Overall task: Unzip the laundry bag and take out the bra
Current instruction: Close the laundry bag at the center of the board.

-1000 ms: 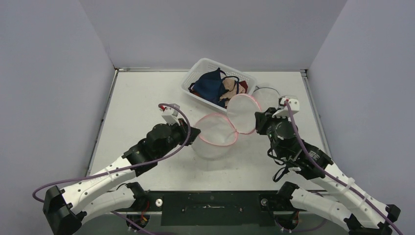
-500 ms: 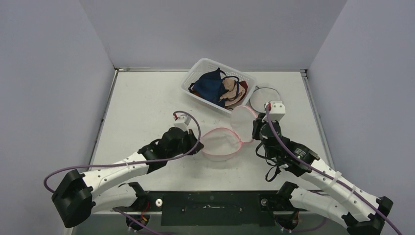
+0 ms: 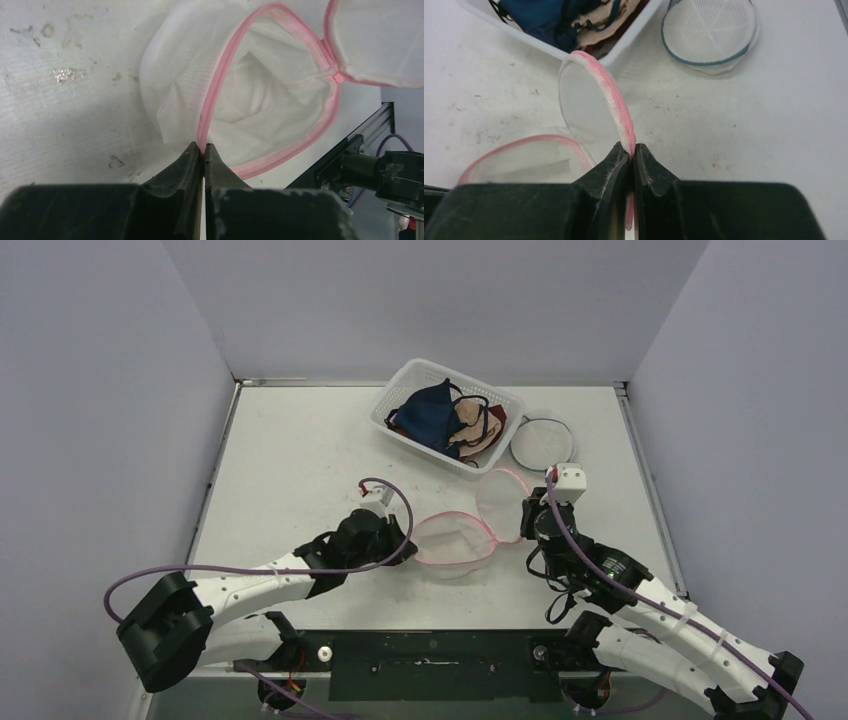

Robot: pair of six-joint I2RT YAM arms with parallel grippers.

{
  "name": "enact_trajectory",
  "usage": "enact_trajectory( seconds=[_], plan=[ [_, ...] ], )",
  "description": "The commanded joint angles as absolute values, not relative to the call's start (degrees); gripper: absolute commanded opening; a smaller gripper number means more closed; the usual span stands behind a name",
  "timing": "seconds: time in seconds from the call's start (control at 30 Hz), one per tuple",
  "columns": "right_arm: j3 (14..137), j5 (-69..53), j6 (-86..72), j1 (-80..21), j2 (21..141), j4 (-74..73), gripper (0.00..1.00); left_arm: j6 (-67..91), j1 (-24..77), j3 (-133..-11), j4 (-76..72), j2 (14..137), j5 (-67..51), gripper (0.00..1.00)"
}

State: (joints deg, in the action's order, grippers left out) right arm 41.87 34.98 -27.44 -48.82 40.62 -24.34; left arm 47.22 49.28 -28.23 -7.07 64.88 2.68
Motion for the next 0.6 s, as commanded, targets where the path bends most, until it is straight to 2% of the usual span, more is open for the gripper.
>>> enact_trajectory(
  seconds=[0.0, 0.33, 0.57],
  plan=[
    [40.8, 36.6, -29.9, -49.2, 38.3, -24.7, 0.05, 48.5, 48.8, -30.3, -11.7, 66.5, 0.7, 0.01],
    [51.8, 40.3, -25.7, -49.8, 40.7, -27.0, 0.05, 46.6, 48.7, -38.2, -8.6, 63.8, 2.0, 0.02],
    [47.9, 40.3, -26.1, -50.2, 42.0, -25.1, 0.05, 49.5, 48.8, -34.7, -10.4, 67.7, 0.7, 0.05]
  ],
)
